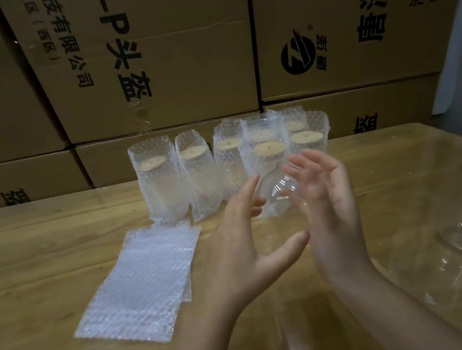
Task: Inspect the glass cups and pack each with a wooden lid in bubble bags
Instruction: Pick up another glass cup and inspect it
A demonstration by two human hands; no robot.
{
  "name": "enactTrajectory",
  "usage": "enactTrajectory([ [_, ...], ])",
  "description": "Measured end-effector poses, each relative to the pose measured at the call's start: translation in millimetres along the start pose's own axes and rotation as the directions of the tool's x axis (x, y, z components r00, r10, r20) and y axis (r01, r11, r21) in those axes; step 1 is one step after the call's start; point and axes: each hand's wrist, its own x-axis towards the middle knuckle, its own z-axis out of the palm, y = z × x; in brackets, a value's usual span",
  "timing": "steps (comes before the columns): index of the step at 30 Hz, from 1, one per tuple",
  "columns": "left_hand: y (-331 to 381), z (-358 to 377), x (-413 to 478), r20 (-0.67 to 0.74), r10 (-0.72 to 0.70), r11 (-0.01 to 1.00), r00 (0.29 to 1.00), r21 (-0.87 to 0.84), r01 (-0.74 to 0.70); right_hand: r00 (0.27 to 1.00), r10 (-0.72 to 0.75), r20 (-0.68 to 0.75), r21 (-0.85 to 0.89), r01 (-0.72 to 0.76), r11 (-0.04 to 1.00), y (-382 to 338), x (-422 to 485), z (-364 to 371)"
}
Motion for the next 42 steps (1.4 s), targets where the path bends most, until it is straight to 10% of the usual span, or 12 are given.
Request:
enactTrajectory([
  [12,3,17,9,-0.251,-0.34,0.692,0.906,-0.719,0.061,0.941,-0.143,0.307,-0.209,0.214,0.954,19,-17,10],
  [19,2,15,7,-0.379,-0.419,0.682,0.825,-0.731,0.011,0.716,-0.395,0.576,-0.464,0.684,0.563,22,-18,10],
  [27,4,18,8,-0.277,-0.393,0.642,0.877,-0.766,0.046,0.848,-0.238,0.473,-0.312,0.414,0.855,1,-7,10],
  [33,10,22,11,-0.169,-0.243,0.629,0.955,-0.777,0.022,0.899,0.086,0.43,-0.009,-0.091,0.996,-9,8,-10],
  [39,4,19,12,-0.181,-0.33,0.531,0.926,-0.847,0.023,0.872,0.104,0.478,-0.087,-0.071,0.994,-4,17,-5],
  [42,0,12,15,-0.217,-0.347,0.542,0.912,-0.84,0.006,0.884,-0.056,0.464,-0.189,0.161,0.969,-4,5,-2],
])
